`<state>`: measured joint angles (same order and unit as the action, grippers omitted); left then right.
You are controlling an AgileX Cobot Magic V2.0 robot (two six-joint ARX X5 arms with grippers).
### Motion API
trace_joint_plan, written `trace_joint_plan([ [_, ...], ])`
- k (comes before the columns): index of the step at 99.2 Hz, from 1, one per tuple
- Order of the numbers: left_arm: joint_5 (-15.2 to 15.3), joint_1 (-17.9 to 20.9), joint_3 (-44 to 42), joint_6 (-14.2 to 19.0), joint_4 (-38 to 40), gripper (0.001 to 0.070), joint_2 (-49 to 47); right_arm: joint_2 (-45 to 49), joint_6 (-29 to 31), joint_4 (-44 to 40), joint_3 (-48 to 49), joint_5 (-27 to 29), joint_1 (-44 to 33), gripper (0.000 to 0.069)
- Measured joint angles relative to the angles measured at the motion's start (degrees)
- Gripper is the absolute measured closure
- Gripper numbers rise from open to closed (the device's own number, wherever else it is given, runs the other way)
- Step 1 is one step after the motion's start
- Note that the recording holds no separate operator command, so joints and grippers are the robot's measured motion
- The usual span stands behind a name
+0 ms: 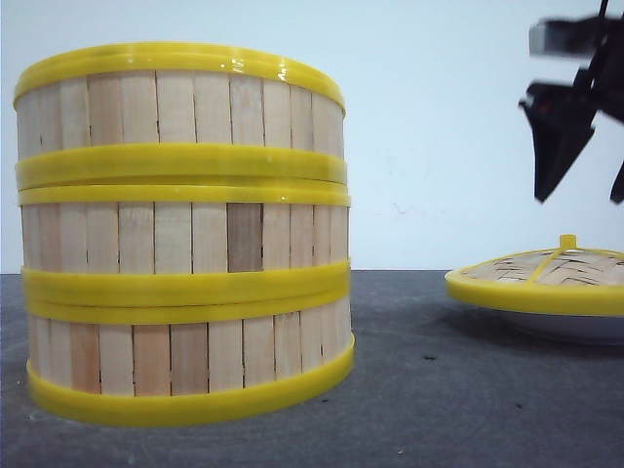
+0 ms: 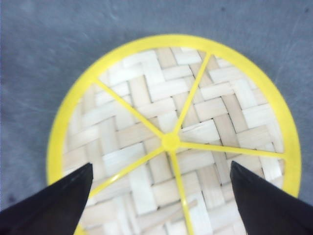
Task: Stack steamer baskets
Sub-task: 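Lower the right gripper onto the bamboo lid rim and grasp it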
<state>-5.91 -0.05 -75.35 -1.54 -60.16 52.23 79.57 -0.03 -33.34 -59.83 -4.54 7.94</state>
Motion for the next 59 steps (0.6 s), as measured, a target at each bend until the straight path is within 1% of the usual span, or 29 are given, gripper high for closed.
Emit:
trace_joint_plan([
  [13, 0.0, 0.0, 0.0, 0.0, -0.1, 0.0430, 0.0, 3.0, -0.1, 2.7, 0.0, 0.0, -0.1, 0.0145],
  [33, 0.0, 0.0, 0.0, -0.2, -0.1, 0.0430, 0.0, 6.6, -0.2, 3.9, 0.0, 0.0, -0.1, 0.0160],
  [37, 0.0, 0.0, 0.0, -0.2, -0.1, 0.0430, 0.0, 6.8, -0.2, 4.0, 0.0, 0.0, -0.1, 0.0182],
  [46, 0.0, 0.0, 0.0, -0.3, -0.2, 0.0430, 0.1, 6.9, -0.2, 4.2, 0.0, 0.0, -0.1, 0.0263],
  [59, 0.0, 0.0, 0.0, -0.3, -0.2, 0.0430, 0.9, 6.9, -0.2, 4.3, 0.0, 0.0, -0.1, 0.0352],
])
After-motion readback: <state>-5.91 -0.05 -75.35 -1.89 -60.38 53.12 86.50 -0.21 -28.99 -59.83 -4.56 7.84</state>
